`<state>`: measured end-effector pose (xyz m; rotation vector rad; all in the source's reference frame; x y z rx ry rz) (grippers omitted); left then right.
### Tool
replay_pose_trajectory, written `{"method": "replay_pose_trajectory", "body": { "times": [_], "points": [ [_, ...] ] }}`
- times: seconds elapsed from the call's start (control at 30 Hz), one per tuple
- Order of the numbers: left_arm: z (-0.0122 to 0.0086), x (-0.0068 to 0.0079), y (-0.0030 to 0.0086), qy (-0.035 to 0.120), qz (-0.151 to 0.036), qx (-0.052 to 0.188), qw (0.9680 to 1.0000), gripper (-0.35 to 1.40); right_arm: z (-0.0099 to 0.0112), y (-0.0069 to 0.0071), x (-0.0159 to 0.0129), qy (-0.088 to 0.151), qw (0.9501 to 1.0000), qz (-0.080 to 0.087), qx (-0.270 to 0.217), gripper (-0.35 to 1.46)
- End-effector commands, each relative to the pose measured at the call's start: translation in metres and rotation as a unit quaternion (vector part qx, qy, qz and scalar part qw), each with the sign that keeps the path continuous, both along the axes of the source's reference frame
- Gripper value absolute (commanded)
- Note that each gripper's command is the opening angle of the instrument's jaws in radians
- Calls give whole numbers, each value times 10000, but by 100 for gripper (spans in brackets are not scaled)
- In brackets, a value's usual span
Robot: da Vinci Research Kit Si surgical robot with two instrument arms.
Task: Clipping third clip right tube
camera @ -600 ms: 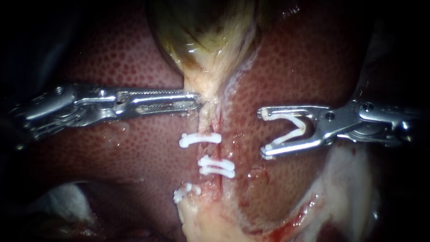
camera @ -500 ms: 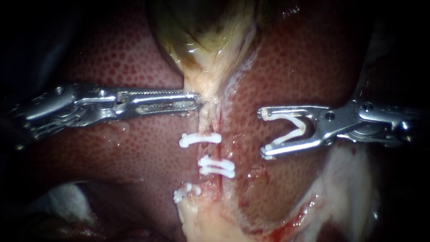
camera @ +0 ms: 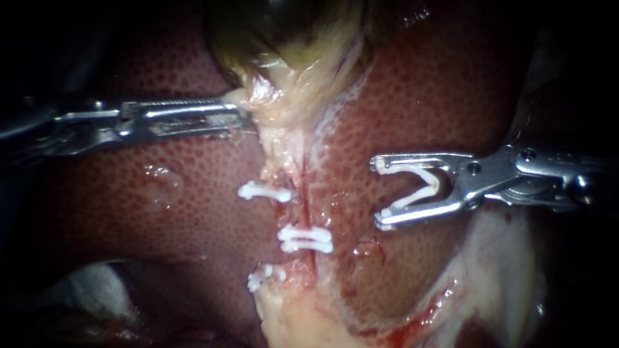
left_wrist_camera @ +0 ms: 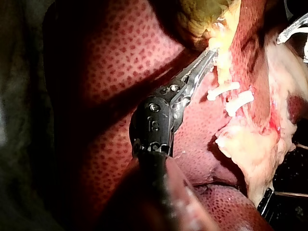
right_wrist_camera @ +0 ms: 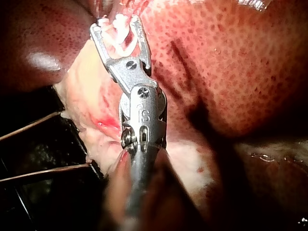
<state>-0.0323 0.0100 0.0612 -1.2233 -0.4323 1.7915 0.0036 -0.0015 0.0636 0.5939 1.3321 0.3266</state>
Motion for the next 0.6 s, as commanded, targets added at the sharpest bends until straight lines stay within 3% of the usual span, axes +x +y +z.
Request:
{"method": "replay_pose_trajectory", "body": {
  "times": [0.03, 0.2, 0.6],
  "points": [
    [-4, 3, 1, -7, -17, -46, 10000, -35, 0, 0, 0, -4, 10000, 3, 2, 50],
    [-13, 12, 1, 0, -45, -73, 10000, -35, 0, 0, 1, -4, 10000, 4, 2, 50],
    [-14, 13, 0, 1, -45, -73, 10000, -35, 12, -8, 16, -5, 10000, 5, -38, 50]
  ]
}}
